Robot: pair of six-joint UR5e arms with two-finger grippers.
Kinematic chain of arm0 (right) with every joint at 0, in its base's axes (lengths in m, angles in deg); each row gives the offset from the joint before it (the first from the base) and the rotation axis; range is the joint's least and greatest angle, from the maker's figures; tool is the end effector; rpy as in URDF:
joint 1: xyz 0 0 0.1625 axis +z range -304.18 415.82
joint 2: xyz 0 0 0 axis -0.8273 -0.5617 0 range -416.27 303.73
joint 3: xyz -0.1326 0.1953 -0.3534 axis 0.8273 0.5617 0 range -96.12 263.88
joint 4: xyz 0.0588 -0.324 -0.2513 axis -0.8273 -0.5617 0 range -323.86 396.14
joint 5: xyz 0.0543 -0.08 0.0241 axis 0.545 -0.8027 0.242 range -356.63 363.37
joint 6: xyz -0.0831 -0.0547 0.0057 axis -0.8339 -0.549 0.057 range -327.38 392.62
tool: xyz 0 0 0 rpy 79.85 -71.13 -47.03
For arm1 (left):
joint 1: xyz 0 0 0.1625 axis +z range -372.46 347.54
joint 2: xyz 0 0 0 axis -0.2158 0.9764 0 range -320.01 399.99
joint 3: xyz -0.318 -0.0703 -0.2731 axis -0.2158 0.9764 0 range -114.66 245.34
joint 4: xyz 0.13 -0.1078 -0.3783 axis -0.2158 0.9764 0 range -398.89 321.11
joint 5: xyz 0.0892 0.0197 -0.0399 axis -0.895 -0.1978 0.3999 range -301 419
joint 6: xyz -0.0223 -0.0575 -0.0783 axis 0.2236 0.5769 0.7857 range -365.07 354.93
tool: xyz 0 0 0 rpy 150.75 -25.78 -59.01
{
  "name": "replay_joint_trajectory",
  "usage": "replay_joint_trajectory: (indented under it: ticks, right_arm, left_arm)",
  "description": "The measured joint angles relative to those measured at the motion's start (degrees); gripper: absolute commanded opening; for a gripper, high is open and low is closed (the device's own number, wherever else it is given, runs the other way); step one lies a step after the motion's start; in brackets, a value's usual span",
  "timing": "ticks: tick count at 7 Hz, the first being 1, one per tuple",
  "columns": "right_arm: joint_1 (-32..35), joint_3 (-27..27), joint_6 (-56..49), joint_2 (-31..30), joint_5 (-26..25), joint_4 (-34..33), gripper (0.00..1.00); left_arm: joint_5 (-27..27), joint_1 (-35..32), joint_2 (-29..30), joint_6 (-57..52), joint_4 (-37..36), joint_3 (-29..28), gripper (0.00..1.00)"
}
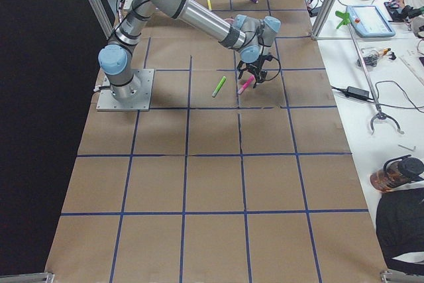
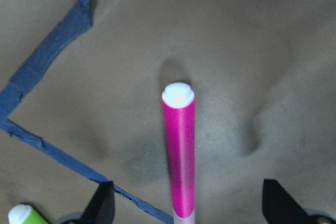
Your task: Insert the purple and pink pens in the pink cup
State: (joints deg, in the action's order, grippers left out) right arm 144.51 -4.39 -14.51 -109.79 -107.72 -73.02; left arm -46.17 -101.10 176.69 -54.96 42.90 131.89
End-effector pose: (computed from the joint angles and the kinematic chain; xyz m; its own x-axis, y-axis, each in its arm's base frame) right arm 0.0826 -0.6479 0.1644 -0.6523 -0.7570 0.0388 -0.6702 0.6000 0.4368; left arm -0.0896 -0.7433 0.1803 -0.6402 0.7673 0.0359 0.7244 0.5876 0.3605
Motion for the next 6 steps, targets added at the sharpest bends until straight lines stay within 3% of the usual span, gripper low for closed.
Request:
replay_joint_trajectory:
  ticks: [1, 2, 3, 4, 5, 6]
  right_arm:
    - [0.0, 0.0, -0.1, 0.0, 0.3, -0.5, 1.00]
    - [0.0, 0.0, -0.1, 0.2, 0.6, -0.9, 0.94]
    - [0.0, 0.0, -0.2, 0.3, 0.9, -1.2, 0.85]
    - [0.0, 0.0, -0.3, 0.4, 1.2, -1.2, 0.65]
    - [0.0, 0.1, -0.4, 0.4, 1.4, -1.2, 0.52]
    - [0.0, 0.1, -0.5, 0.4, 1.5, -1.2, 0.33]
  left_arm:
    - [-1.2, -0.2, 1.3, 0.4, 0.7, -0.9, 0.92]
    - [-1.7, -0.4, 1.9, 0.6, 1.4, -1.3, 0.66]
    - [-2.0, -0.6, 2.2, 0.6, 2.0, -1.5, 0.30]
    - [-2.1, -0.6, 2.3, 0.6, 2.3, -1.6, 0.10]
    - [-2.1, -0.7, 2.3, 0.6, 2.4, -1.6, 0.00]
    - [-2.4, -0.9, 2.2, 0.6, 2.4, -1.5, 0.00]
